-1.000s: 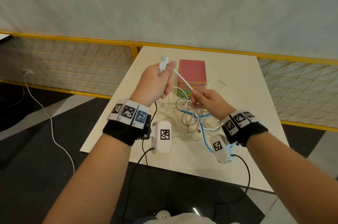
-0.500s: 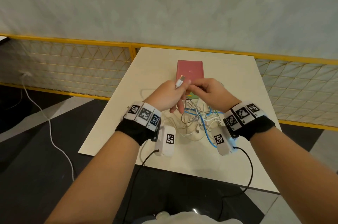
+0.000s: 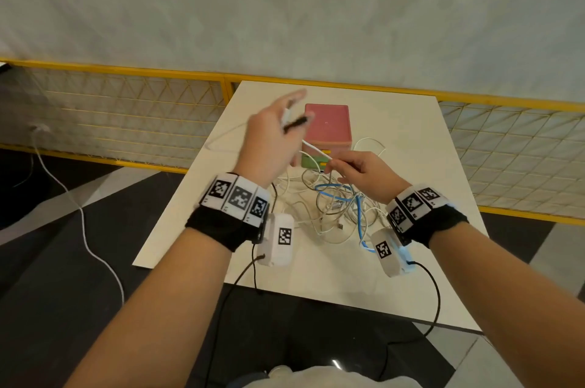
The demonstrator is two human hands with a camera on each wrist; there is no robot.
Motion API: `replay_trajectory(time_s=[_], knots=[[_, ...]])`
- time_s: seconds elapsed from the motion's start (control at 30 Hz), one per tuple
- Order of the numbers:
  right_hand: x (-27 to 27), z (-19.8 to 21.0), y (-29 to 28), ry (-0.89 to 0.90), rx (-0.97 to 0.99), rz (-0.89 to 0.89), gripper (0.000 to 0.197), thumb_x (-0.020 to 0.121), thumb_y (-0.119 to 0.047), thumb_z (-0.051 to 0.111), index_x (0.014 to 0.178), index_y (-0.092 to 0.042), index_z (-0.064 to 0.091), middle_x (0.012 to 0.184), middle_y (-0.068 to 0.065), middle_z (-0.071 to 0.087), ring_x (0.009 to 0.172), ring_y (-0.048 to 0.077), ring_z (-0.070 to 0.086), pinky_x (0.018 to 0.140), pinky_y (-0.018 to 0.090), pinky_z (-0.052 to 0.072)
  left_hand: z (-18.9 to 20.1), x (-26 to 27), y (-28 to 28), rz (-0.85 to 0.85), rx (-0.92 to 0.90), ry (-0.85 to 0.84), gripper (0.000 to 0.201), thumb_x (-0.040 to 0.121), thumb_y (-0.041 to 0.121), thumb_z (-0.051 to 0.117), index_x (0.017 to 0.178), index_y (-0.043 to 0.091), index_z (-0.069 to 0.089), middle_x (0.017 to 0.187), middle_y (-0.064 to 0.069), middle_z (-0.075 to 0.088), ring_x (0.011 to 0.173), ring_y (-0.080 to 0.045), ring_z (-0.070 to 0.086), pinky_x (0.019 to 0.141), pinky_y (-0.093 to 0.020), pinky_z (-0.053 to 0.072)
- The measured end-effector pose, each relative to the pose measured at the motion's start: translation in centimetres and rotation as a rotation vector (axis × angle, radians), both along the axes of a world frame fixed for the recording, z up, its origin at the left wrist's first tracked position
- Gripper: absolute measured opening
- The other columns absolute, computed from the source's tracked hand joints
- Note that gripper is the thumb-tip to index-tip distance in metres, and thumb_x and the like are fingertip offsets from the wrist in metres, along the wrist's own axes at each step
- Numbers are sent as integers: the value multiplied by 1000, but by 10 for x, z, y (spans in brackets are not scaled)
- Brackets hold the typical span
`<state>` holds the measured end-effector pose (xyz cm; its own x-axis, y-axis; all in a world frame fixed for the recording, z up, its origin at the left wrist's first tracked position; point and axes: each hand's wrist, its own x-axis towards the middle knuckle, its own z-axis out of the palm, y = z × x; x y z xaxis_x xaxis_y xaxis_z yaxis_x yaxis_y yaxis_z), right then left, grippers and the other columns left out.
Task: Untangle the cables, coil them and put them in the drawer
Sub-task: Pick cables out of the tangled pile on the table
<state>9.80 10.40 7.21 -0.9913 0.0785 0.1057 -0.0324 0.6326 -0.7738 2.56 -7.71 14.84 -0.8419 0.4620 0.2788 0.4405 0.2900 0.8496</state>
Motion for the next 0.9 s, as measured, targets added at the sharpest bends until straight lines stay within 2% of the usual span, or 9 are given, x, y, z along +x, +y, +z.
replay_trajectory(time_s=[0.17, 0.23, 0.33, 0.43, 0.53, 0.63, 0.7, 0.8, 0.9], knots=[[0, 21, -7, 149, 18, 26, 23, 98, -18, 45, 87, -28, 62, 67, -11, 63, 61, 10, 55, 61, 21, 47, -21, 10, 17, -292, -407, -170, 32, 102, 45, 39, 97, 20, 58, 47, -4, 60, 29, -11, 42, 37, -18, 37], [-1, 17, -5, 160, -14, -4, 22, 99, -18, 44, 82, -21, 58, 66, -9, 58, 60, 7, 55, 63, 18, 47, -19, 8, 18, -247, -370, -147, 35, 101, 45, 42, 86, 18, 57, 45, -2, 56, 28, -9, 42, 37, -18, 37], [2, -3, 6, 70, -134, -57, 30, 102, -20, 37, 84, -6, 57, 69, 1, 57, 67, 19, 62, 75, 33, 56, 1, 3, 15, -52, -127, -81, 39, 101, 43, 45, 71, 19, 51, 45, 0, 52, 30, -7, 43, 37, -17, 37], [14, -20, 11, -24, -120, -115, 31, 102, -18, 33, 79, -12, 54, 69, 14, 61, 66, 19, 64, 71, 29, 52, 17, -11, 6, 100, 93, -67, 45, 102, 41, 43, 65, 16, 45, 42, 0, 50, 29, -9, 40, 38, -19, 35], [19, -26, 12, -31, -103, -147, 30, 102, -18, 35, 78, -15, 53, 74, 22, 63, 63, 15, 64, 70, 25, 50, 18, -13, 2, 102, -27, -26, 26, 104, 29, 39, 94, 15, 58, 53, -5, 58, 26, -5, 41, 39, -21, 35], [14, -18, 10, 11, -29, -144, 26, 101, -23, 39, 84, -17, 58, 71, 12, 66, 63, 10, 62, 68, 23, 47, 10, 0, 11, -57, -154, 21, 39, 104, 21, 41, 143, 24, 42, 70, 4, 60, 27, -2, 45, 35, -11, 34], [10, -5, 7, 60, 4, -102, 23, 100, -21, 41, 90, -15, 61, 70, 4, 63, 61, 3, 57, 64, 15, 41, 0, 9, 20, -202, -297, -3, 42, 104, 28, 44, 146, 23, 40, 81, 5, 58, 27, -2, 46, 33, -11, 33], [2, 9, 6, 174, 18, -62, 23, 100, -19, 43, 96, -4, 60, 78, 2, 60, 69, 5, 57, 68, 14, 45, -13, 12, 28, -267, -447, -45, 29, 103, 36, 45, 107, 12, 59, 56, -1, 59, 26, -3, 43, 33, -15, 34], [-1, 7, 13, 180, -18, -40, 22, 100, -16, 40, 88, -6, 55, 80, 5, 58, 75, 15, 58, 75, 21, 47, -5, 9, 23, -196, -276, -36, 28, 102, 36, 46, 83, 17, 56, 49, 0, 53, 30, -3, 42, 37, -14, 34]])
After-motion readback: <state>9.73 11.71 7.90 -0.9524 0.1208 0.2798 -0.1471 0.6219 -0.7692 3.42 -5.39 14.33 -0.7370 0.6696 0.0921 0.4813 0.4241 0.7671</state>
